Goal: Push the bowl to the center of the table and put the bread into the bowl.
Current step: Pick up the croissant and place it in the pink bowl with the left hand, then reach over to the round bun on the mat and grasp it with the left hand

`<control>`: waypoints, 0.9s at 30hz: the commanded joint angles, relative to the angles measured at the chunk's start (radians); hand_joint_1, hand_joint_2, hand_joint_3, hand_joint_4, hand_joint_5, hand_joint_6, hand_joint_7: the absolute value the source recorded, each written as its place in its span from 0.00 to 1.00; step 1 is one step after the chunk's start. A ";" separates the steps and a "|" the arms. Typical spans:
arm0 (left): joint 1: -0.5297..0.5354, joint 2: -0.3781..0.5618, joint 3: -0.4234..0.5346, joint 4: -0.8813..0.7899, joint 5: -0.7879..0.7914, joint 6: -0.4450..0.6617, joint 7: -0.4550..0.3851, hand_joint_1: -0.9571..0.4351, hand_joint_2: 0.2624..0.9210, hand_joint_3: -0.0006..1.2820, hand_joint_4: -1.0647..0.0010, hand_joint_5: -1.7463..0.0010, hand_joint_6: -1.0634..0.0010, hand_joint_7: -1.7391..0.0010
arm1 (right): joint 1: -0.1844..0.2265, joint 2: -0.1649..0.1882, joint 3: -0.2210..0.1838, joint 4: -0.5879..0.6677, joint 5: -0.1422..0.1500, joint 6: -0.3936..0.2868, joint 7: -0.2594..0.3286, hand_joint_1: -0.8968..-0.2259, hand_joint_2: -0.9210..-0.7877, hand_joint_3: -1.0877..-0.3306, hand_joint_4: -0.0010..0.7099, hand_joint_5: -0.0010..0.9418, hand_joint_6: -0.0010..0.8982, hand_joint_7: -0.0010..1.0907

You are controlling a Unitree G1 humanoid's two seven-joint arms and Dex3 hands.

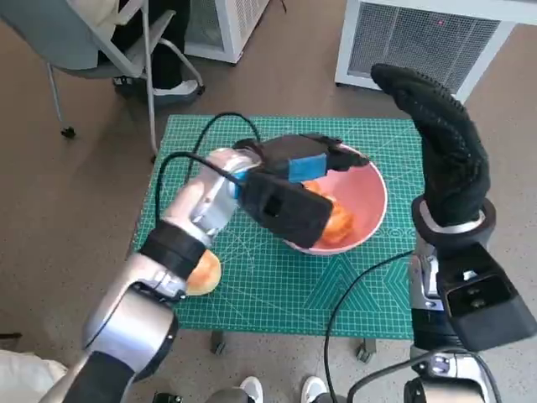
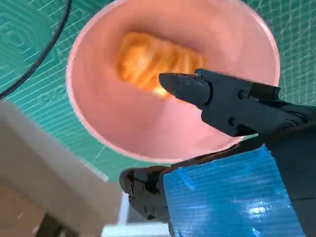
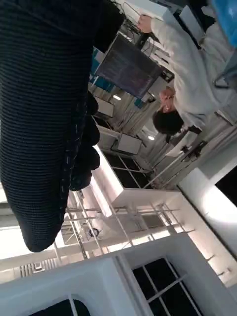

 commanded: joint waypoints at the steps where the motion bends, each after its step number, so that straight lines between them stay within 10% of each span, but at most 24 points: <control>1: 0.040 0.068 0.048 -0.102 -0.055 -0.005 -0.052 0.43 0.98 0.02 1.00 1.00 0.82 1.00 | 0.026 -0.003 0.005 -0.001 -0.012 0.010 -0.008 0.42 0.00 0.50 0.40 0.00 0.03 0.61; 27: 0.500 0.551 0.416 -0.737 -0.405 -0.032 -0.263 0.51 0.92 0.00 0.81 0.98 0.69 0.97 | 0.033 -0.012 0.020 -0.029 0.017 0.039 0.006 0.42 0.00 0.50 0.41 0.00 0.02 0.60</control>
